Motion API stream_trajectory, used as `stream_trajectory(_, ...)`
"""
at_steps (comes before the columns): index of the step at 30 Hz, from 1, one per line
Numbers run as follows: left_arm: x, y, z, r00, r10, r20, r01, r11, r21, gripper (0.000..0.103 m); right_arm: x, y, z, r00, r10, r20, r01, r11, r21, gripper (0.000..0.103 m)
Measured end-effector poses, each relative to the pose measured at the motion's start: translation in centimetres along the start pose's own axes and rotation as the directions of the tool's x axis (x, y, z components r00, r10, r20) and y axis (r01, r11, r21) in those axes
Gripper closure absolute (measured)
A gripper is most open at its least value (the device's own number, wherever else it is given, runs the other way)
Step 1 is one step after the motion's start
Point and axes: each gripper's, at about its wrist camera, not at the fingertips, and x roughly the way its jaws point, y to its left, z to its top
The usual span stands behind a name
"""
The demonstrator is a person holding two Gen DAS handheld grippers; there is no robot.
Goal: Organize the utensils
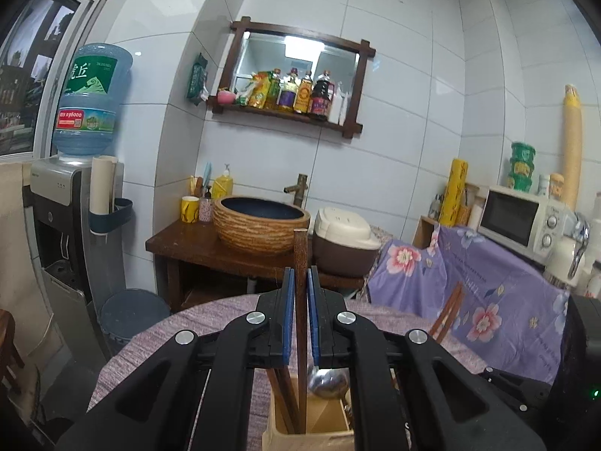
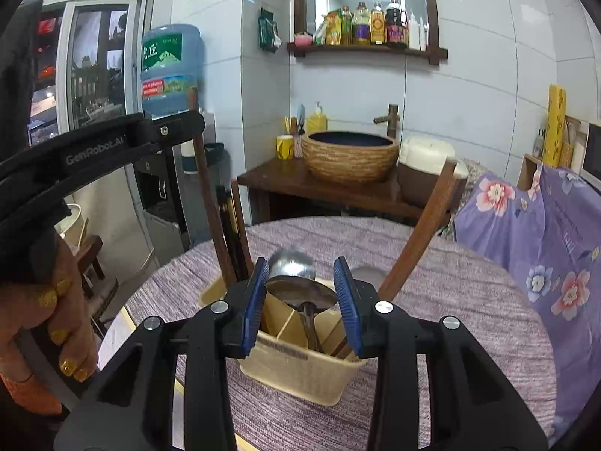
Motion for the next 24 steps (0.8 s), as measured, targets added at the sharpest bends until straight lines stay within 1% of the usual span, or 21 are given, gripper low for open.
stream_trajectory(4,1.1,0.4,-2.1,0.998,-0.004,-0.059,0.004,1.000,-0.007,0.095,1.3,0.1,-1.7,1.000,-0.012,-0.028,0.012,1.000,-0.004,0.066)
stream_trajectory(7,2.0,0.9,-3.4,0.995,0.000,-0.101,-0.001,1.000,-0.019,0.095,1.5,0.3,-2.5,0.999,-0.034,-0.006,0.033,0.999,-0.025,0.066)
stream_trajectory(9,1.9,1.0,-3.9,0.996,0.013,-0.090,-0.014,1.000,-0.013,0.095,1.6,0.8,-2.7,0.999,-0.039,-0.003,0.039,0.998,-0.056,0.066)
stream_trajectory(11,1.7,1.1,-3.8,0.996,0.005,-0.092,-0.007,1.000,-0.016,0.095,1.6,1.0,-2.9,0.999,-0.047,0.000,0.047,0.996,-0.071,0.066)
stream_trajectory(12,1.6,1.0,-3.7,0.995,0.000,-0.099,-0.002,1.000,-0.016,0.095,1.7,1.0,-2.9,0.999,-0.054,0.002,0.054,0.996,-0.072,0.064)
stream_trajectory(14,1.5,0.9,-3.5,0.994,-0.002,-0.108,0.001,1.000,-0.013,0.095,1.5,0.9,-3.0,0.998,-0.057,0.012,0.057,0.996,-0.065,0.054)
stream_trajectory(16,1.0,1.0,-3.4,0.995,-0.004,-0.101,0.002,1.000,-0.020,0.094,1.0,0.8,-3.0,0.998,-0.052,0.036,0.054,0.997,-0.053,0.039)
stream_trajectory(18,0.4,0.9,-3.2,0.996,0.000,-0.087,-0.002,1.000,-0.014,0.093,0.3,0.8,-3.0,0.997,-0.052,0.053,0.054,0.997,-0.053,0.038)
stream_trajectory(20,-0.3,0.7,-3.2,0.997,0.011,-0.076,-0.011,1.000,0.007,0.088,-0.3,1.0,-3.0,0.996,-0.058,0.062,0.062,0.996,-0.064,0.038)
stream_trajectory(22,-1.5,0.6,-3.2,0.998,0.026,-0.050,-0.025,0.999,0.026,0.074,-1.1,1.2,-3.2,0.995,-0.073,0.074,0.079,0.994,-0.079,0.036)
stream_trajectory(23,-2.0,0.6,-3.3,0.999,0.033,-0.040,-0.032,0.999,0.031,0.071,-1.7,1.2,-3.5,0.993,-0.086,0.084,0.093,0.992,-0.085,0.028)
stream_trajectory(24,-2.6,0.6,-3.5,0.999,0.045,-0.029,-0.044,0.998,0.037,0.064,-2.3,1.2,-3.7,0.991,-0.100,0.094,0.108,0.990,-0.088,0.026)
